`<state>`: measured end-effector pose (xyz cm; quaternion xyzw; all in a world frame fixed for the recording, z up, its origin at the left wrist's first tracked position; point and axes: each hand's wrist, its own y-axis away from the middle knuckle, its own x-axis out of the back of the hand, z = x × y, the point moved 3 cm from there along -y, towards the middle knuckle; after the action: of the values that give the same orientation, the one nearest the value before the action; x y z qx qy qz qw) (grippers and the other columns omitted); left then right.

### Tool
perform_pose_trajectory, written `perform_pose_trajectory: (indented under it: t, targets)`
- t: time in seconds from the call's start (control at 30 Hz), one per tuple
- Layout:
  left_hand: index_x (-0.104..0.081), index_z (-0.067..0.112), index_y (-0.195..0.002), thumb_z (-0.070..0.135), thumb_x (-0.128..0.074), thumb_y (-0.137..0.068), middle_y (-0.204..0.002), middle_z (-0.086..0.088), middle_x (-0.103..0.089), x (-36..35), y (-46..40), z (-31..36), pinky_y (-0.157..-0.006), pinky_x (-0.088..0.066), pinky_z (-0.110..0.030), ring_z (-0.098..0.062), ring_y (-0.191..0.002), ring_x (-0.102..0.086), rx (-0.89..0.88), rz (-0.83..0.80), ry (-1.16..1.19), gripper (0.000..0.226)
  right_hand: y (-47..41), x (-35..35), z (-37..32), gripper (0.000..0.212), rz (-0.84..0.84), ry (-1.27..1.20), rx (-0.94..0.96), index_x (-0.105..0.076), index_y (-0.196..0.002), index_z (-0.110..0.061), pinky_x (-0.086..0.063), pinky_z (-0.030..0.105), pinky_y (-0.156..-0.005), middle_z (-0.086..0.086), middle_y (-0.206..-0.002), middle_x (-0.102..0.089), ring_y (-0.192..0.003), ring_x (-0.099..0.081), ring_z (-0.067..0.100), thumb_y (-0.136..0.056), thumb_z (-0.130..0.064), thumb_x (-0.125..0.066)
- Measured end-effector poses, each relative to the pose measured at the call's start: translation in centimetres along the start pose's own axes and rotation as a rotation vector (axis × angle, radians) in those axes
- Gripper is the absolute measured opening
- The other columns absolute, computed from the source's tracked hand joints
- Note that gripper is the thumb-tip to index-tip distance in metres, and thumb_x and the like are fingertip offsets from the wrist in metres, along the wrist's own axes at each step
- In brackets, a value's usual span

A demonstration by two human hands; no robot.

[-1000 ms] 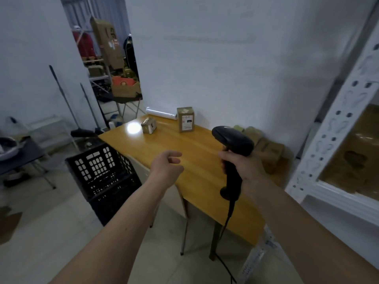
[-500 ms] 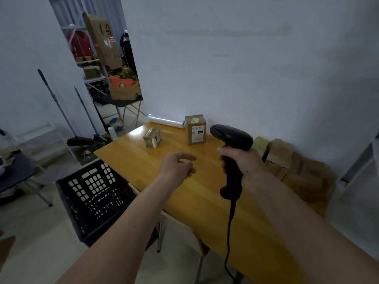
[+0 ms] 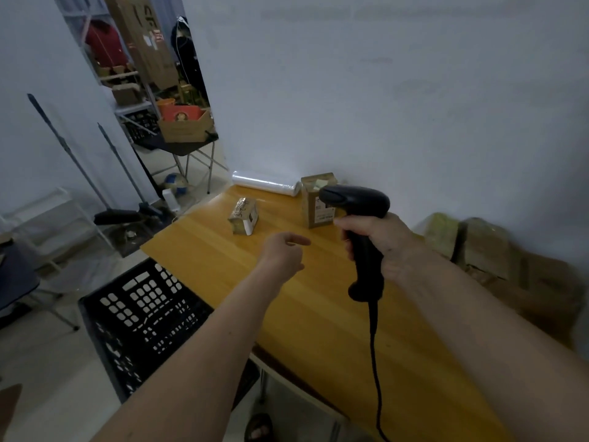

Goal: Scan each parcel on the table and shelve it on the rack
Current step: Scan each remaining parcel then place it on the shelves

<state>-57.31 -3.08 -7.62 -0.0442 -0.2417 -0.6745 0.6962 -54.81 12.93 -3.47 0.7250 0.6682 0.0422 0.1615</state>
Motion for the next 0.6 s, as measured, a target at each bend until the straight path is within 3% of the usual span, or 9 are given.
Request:
perform_pose_trajectory:
  t: [0.07, 0.13, 0.2, 0.27, 0.47, 0.6]
  targets:
    - [-0.066, 0.015, -0.108, -0.007, -0.041, -0.092, -0.105, -0.007, -0.052, 0.4, -2.9, 0.1, -0.083, -0.058, -0.038, -0.01, -0.071, -0.055, -0.018, -0.001, -0.016, 0.037, -2.3, -1.2, -0.6, 0.011, -0.001, 0.047, 0.013, -0.07, -0.084, -0.003, -0.048, 0.029, -0.053, 0.005, -0.059, -0.063, -0.05, -0.055, 0.016, -0.076, -0.008, -0.077]
    - [-0.063, 0.016, -0.108, -0.007, -0.047, -0.09, -0.1, -0.003, -0.05, 1.0, -6.3, -0.1, -0.07, -0.058, -0.034, -0.012, -0.072, -0.054, -0.042, -0.018, -0.049, 0.034, -4.9, -2.4, -0.8, 0.012, 0.017, 0.073, 0.002, -0.07, -0.085, -0.002, -0.048, 0.029, -0.052, 0.006, -0.06, -0.063, -0.051, -0.056, 0.017, -0.076, -0.009, -0.077]
    - [-0.061, 0.014, -0.115, -0.003, -0.055, -0.088, -0.101, -0.005, -0.054, 1.9, -10.0, -0.6, -0.057, -0.046, -0.025, -0.014, -0.076, -0.054, -0.05, -0.058, -0.067, 0.032, -7.8, -3.9, -0.7, 0.013, 0.034, 0.094, -0.028, -0.07, -0.085, -0.003, -0.048, 0.028, -0.051, 0.005, -0.06, -0.064, -0.051, -0.057, 0.017, -0.077, -0.01, -0.078]
    - [-0.057, 0.012, -0.123, 0.003, -0.062, -0.087, -0.111, -0.009, -0.056, 3.1, -13.8, -1.4, -0.057, -0.04, -0.022, -0.015, -0.081, -0.054, -0.031, -0.092, -0.08, 0.038, -10.9, -5.4, -0.3, 0.012, 0.052, 0.148, -0.065, -0.07, -0.082, -0.005, -0.048, 0.026, -0.048, 0.004, -0.058, -0.065, -0.048, -0.057, 0.015, -0.076, -0.012, -0.079]
    - [-0.05, 0.015, -0.133, 0.016, -0.069, -0.084, -0.133, -0.012, -0.042, 6.5, -24.2, -4.6, -0.088, -0.048, -0.034, -0.028, -0.117, -0.048, 0.131, -0.07, -0.272, 0.053, -19.2, -9.6, 2.8, 0.011, 0.115, 0.238, -0.205, -0.07, -0.075, -0.008, -0.047, 0.023, -0.045, 0.001, -0.053, -0.064, -0.044, -0.059, 0.012, -0.074, -0.011, -0.08]
    - [-0.047, 0.015, -0.134, 0.025, -0.074, -0.079, -0.137, -0.014, -0.041, 7.7, -29.9, -7.2, -0.101, -0.044, -0.039, -0.032, -0.125, -0.041, 0.208, -0.042, -0.401, 0.062, -23.5, -11.6, 5.0, 0.013, 0.155, 0.204, -0.28, -0.07, -0.08, -0.007, -0.048, 0.021, -0.043, 0.001, -0.053, -0.065, -0.044, -0.06, 0.01, -0.074, -0.009, -0.081]
